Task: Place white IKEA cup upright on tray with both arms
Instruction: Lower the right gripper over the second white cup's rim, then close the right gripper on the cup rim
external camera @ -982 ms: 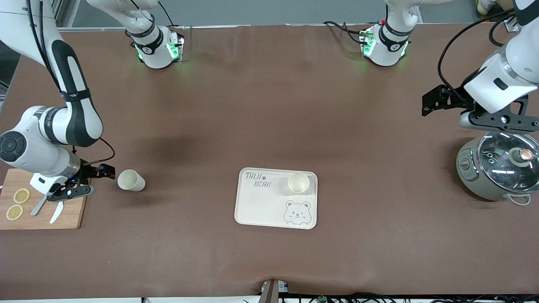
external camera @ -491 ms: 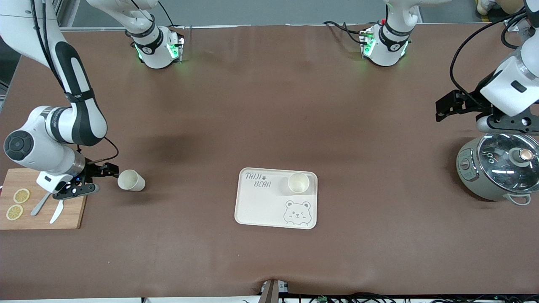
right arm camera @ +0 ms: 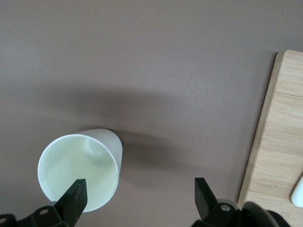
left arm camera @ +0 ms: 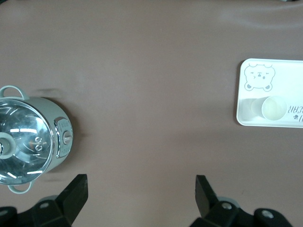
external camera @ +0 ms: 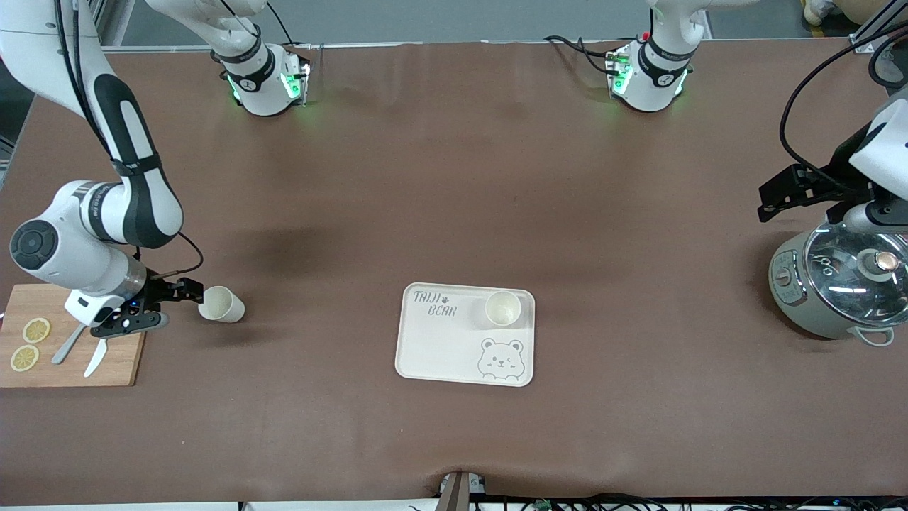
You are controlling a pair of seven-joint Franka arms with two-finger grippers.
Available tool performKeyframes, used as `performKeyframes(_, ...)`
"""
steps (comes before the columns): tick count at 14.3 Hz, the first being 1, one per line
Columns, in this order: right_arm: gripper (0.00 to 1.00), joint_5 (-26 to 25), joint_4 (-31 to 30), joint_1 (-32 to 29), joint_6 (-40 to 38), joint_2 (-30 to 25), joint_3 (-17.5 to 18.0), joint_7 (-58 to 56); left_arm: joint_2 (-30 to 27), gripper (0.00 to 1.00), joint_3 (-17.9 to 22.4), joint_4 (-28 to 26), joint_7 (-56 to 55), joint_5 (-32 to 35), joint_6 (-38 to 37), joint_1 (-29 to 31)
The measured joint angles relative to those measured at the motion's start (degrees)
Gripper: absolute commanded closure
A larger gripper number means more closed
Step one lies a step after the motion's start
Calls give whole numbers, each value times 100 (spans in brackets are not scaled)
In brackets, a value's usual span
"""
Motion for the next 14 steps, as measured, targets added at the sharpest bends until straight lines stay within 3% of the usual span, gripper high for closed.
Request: performKeyframes(14,0,24,-31,155,430,416,58,0,4,0,1,5,25,64,278,6)
